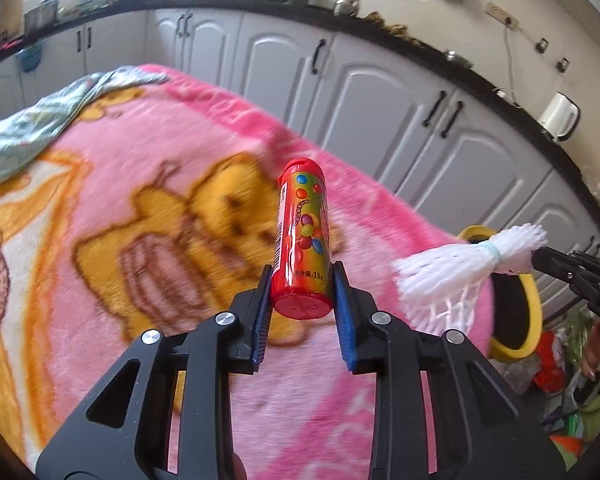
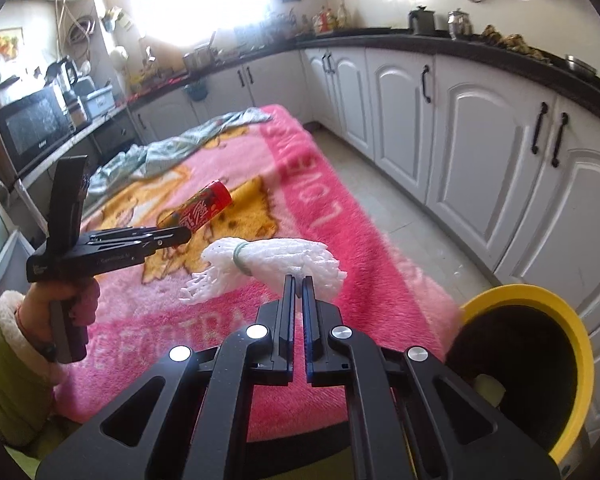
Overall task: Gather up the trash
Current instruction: 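Grasp the red candy tube with the left tool while the right tool grasps the white mesh bag, then carry the red tube and white mesh bag over the bin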
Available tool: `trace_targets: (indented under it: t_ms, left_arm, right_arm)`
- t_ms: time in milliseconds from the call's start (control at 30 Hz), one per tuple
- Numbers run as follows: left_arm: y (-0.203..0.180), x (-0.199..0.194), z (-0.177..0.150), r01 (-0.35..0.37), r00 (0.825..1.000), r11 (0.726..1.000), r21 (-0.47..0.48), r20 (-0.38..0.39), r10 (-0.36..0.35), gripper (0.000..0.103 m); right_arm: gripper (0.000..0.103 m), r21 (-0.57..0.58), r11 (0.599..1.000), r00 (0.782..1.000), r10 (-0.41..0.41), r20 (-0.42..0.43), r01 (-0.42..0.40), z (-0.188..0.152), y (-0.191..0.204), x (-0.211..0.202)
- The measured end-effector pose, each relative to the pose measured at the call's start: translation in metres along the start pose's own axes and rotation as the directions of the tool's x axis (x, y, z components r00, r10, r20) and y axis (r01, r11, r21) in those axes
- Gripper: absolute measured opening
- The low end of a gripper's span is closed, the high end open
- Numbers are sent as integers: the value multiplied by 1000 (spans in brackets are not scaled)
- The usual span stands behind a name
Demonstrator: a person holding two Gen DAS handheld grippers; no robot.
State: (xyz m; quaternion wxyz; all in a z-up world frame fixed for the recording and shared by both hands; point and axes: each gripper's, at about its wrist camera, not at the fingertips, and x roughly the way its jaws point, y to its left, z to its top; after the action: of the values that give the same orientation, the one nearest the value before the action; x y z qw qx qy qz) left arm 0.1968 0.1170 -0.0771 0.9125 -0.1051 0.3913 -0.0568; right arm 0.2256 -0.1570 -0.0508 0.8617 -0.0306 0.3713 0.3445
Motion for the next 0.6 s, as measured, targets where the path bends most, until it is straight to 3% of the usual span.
trace_targets:
  t_ms: [367,600]
  left_arm:
    - [-94,-8,25,103,993,984,147,40,-110,22]
    - [-144,-3,35,152,986,966,210,35,-162,22]
  right_arm:
    - [4,87,992,989,-99,109,89,-7,-44,-70]
    - [4,154,975,967,-186,172,160,-20,-78,-116]
